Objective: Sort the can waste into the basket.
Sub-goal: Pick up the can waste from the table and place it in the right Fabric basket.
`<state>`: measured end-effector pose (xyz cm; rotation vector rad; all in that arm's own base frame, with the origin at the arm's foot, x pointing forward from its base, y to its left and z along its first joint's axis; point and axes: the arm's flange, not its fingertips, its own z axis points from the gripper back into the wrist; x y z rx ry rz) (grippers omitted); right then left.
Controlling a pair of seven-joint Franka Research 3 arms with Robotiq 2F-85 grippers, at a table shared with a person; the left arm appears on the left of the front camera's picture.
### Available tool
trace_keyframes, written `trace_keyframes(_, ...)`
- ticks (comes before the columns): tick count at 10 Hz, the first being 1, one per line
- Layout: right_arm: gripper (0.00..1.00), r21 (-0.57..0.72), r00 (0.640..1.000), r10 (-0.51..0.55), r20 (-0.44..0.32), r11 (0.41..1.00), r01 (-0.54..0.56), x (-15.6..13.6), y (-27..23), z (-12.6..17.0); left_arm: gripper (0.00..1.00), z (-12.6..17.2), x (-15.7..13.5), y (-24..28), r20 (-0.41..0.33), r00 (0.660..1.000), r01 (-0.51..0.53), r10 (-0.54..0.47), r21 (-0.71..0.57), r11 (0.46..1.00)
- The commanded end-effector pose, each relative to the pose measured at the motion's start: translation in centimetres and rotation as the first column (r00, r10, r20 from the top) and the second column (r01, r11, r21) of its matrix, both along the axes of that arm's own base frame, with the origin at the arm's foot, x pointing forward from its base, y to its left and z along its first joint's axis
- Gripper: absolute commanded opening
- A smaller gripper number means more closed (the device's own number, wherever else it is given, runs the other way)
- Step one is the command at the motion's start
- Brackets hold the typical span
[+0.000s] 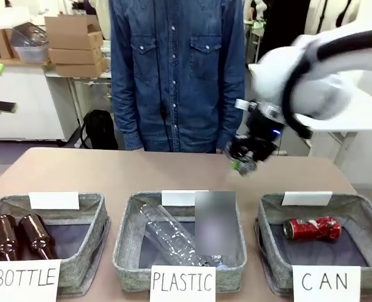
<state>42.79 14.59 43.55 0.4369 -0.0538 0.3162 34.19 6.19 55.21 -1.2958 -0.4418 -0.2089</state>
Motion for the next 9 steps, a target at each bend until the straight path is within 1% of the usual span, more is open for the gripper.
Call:
trace_keyframes(1,0.0,-0.027,0.99,0.102,-0.092,0.994,-0.105,-7.5,-7.4,2.1,1.0,0.0,-0.2,0.2,0.009,1.0,0.014,-0.014,0.004,1.0)
trace_keyframes(2,0.0,-0.031,0.987,0.115,-0.111,0.992,-0.119,-10.3,-8.8,1.9,1.0,0.0,-0.2,0.2,0.009,1.0,0.014,-0.014,0.004,1.0)
trace_keyframes(3,0.0,-0.058,0.978,0.102,-0.18,0.992,-0.114,-12.4,-9.9,1.1,1.0,0.0,-0.2,0.2,0.009,1.0,0.014,-0.014,0.004,1.0)
trace_keyframes(4,0.0,-0.069,0.972,0.065,-0.225,0.994,-0.083,-14.0,-10.8,0.4,1.0,0.0,-0.2,0.2,0.009,1.0,0.014,-0.014,0.004,1.0)
trace_keyframes(5,0.0,-0.065,0.973,0.055,-0.223,0.995,-0.071,-14.5,-11.0,0.3,1.0,0.0,-0.2,0.2,0.009,1.0,0.014,-0.014,0.004,1.0)
trace_keyframes(6,0.0,-0.069,0.973,0.049,-0.226,0.995,-0.066,-14.6,-10.9,0.3,1.0,0.0,-0.2,0.2,0.009,1.0,0.014,-0.014,0.004,1.0)
trace_keyframes(8,0.0,-0.071,0.977,0.038,-0.209,0.996,-0.054,-14.6,-11.0,0.4,1.0,0.0,-0.2,0.2,0.009,1.0,0.014,-0.014,0.004,1.0)
trace_keyframes(9,0.0,-0.079,0.973,0.038,-0.227,0.995,-0.057,-14.2,-10.9,0.2,1.0,0.0,-0.2,0.2,0.009,1.0,0.014,-0.014,0.004,1.0)
